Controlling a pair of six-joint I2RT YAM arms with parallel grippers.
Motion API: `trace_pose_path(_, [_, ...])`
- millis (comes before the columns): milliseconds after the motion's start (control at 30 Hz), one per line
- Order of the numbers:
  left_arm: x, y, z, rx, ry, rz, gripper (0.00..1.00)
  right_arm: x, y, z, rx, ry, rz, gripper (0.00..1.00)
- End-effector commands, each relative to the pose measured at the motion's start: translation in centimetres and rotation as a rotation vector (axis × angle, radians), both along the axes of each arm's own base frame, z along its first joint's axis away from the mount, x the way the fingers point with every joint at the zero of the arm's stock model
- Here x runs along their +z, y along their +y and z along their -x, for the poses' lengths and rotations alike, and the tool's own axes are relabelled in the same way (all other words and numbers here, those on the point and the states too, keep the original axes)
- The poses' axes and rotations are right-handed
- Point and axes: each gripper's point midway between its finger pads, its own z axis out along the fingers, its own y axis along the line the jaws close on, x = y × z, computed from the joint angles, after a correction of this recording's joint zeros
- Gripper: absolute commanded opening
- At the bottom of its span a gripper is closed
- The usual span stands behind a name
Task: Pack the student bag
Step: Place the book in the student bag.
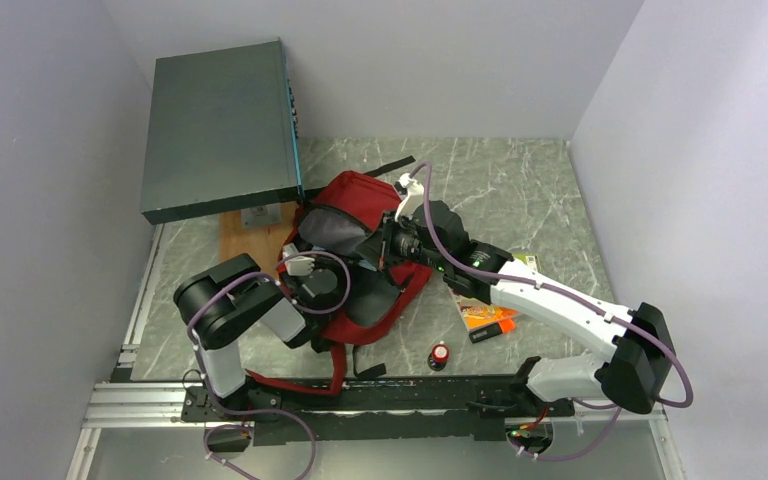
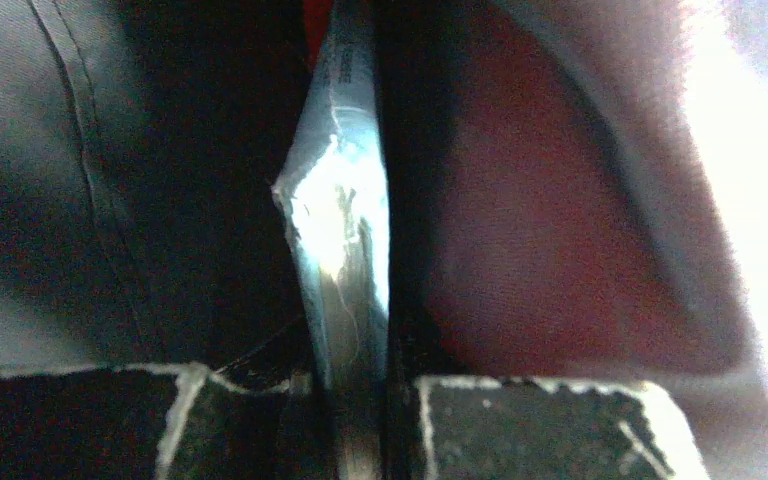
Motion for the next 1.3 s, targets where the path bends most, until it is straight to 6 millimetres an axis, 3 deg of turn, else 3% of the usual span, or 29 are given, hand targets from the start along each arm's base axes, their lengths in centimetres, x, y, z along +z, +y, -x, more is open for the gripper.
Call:
trace_pose_path(0, [5.5,-0.6,-0.8,0.042,-0.091,0.210,0.05,3.5,-0.2,-0.6,-0.016,-0.075,-0.047,0.00])
trace_pose_path(200, [3.8,-1.9,-0.5,-0.008,0.013,0.185,0.23,3.5,-0.6,-0.9,-0.027,-0.078,-0.049,0.00])
trace_pose_path(300, [4.1,-2.3,-0.1,-0.043,0.007,0.170,0.37,3.5,-1.0,-0.9,-0.040,-0.084,-0.042,0.00])
trace_pose_path(467, [4.3,-3.6,0.3,-0.113,0.017,0.133,0.51,3.5,-1.7,-1.0,-0.053,-0.084,-0.037,0.00])
trace_pose_path(567, [4.4,-3.9,0.6,-0.130,0.014,0.113,0.72,3.6,-1.9,-0.9,-0.054,-0.087,-0.034,0.00])
trace_pose_path(600, [4.4,-3.9,0.7,-0.140,0.014,0.089,0.94,3.6,-2.1,-0.9,-0.058,-0.090,-0.031,0.00])
trace_pose_path(633, [4.2,-4.0,1.0,-0.151,0.031,0.065,0.99,3.6,-2.3,-1.0,-0.065,-0.091,-0.027,0.00])
trace_pose_path(867, [0.6,-2.5,3.0,-0.157,0.287,-0.112,0.99,3.4,-2.7,-1.0,-0.079,-0.096,-0.028,0.00])
trace_pose_path(1033, [0.5,-3.3,1.8,-0.189,0.271,-0.099,0.69,3.3,-2.6,-0.9,-0.073,-0.087,-0.036,0.00])
trace_pose_path(1133, [0.5,-3.9,0.7,-0.219,0.264,-0.110,0.71,3.3,-2.5,-0.9,-0.072,-0.086,-0.037,0.00])
trace_pose_path(1267, [0.4,-3.5,0.8,-0.243,0.256,-0.127,0.86,2.7,-2.5,-1.2,-0.076,-0.083,-0.015,0.00])
